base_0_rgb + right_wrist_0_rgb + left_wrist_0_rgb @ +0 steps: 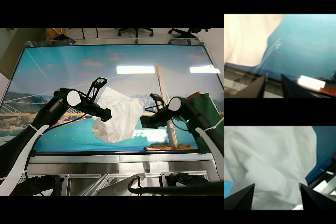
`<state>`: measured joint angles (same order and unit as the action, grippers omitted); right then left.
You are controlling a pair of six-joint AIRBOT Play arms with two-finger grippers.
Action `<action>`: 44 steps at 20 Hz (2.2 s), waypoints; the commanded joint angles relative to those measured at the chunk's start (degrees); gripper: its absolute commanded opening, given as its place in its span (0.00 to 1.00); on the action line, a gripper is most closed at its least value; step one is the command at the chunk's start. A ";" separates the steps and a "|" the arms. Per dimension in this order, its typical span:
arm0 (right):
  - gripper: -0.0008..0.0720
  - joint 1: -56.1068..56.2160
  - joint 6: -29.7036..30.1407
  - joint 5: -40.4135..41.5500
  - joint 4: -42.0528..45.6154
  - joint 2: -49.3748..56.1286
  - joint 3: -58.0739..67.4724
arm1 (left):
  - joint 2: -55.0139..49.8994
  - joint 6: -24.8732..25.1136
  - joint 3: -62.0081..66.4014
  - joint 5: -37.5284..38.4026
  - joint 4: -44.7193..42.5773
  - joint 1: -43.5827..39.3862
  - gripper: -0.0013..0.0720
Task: Fold the shirts.
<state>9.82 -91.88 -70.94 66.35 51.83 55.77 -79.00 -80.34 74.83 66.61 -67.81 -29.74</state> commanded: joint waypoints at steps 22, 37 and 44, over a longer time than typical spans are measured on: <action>0.03 3.85 24.98 15.87 -25.59 17.03 -5.64 | -0.09 20.37 -38.38 -24.96 41.90 8.02 0.04; 0.03 -5.86 25.97 2.49 -25.64 -10.67 47.23 | 35.32 5.75 21.64 -1.42 20.24 18.23 0.03; 0.03 -5.88 25.22 -1.66 -25.64 -13.86 52.17 | 35.69 1.84 36.09 10.10 16.33 18.23 0.03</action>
<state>3.99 -65.91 -69.95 40.40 38.30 106.89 -42.63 -76.09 106.98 70.17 -49.30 -11.57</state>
